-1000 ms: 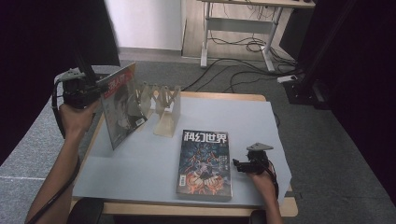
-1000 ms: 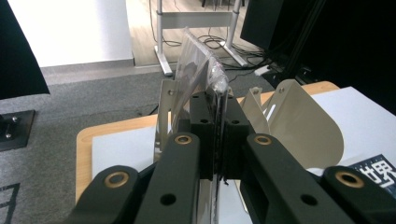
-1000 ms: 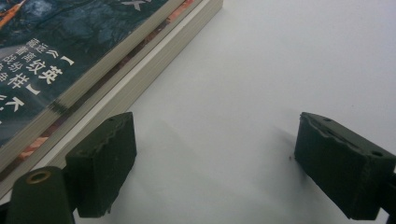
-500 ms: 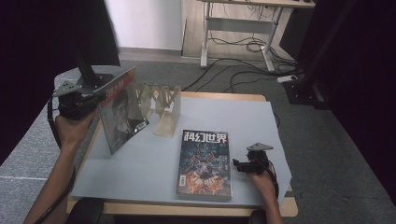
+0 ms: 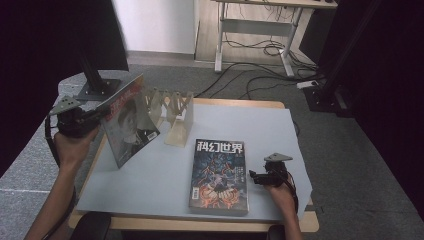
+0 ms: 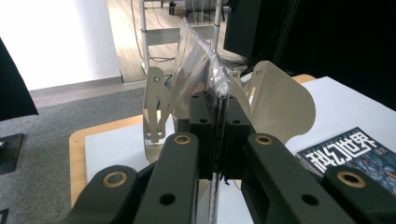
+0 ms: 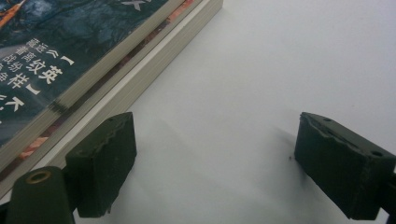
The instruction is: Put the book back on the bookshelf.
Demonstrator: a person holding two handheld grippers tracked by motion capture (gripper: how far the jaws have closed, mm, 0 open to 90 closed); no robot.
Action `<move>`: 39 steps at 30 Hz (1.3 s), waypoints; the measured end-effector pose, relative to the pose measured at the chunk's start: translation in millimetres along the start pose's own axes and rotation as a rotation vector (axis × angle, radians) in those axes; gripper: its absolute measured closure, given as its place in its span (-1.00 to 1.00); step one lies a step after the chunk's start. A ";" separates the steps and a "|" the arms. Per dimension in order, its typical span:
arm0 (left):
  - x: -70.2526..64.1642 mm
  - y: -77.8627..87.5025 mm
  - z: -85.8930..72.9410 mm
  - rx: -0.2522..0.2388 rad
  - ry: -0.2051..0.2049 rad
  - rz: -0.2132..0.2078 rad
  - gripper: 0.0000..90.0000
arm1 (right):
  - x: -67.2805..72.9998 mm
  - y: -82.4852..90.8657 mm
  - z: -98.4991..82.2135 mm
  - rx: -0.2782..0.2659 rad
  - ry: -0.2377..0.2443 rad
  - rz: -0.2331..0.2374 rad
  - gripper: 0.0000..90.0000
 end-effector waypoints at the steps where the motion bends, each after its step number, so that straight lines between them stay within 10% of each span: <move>1: -0.8 1.8 -0.9 0.002 -0.003 -0.001 0.91 | 0.0 0.0 0.0 0.000 0.000 0.000 -0.73; 29: -17.5 7.7 -17.0 0.142 -0.101 0.057 0.91 | 0.0 0.0 -0.1 -0.001 0.000 0.000 -0.72; 32: -11.8 12.3 -24.0 0.141 -0.062 0.009 0.81 | 0.0 0.0 -0.1 -0.001 -0.001 0.000 -0.72; 34: -8.6 0.7 -34.5 0.185 -0.074 0.051 0.46 | 0.0 0.0 -0.1 -0.001 0.000 0.000 -0.72; 36: -5.2 -12.3 -44.6 0.210 -0.079 0.067 0.86 | 0.1 0.0 -0.1 -0.002 0.001 -0.001 -0.72; 39: -4.8 -18.0 -45.4 0.180 -0.046 0.112 0.92 | 0.0 0.0 -0.1 -0.001 0.001 -0.001 -0.72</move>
Point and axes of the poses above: each handheld gripper's, and its own axes: y roughly backward along the jaws, z roughly out of its top, x roughly to its left, the point moved 1 cm from there along -y, roughly forward along the jaws, and after that the axes turned 11 degrees about y, right-handed, at the moved point
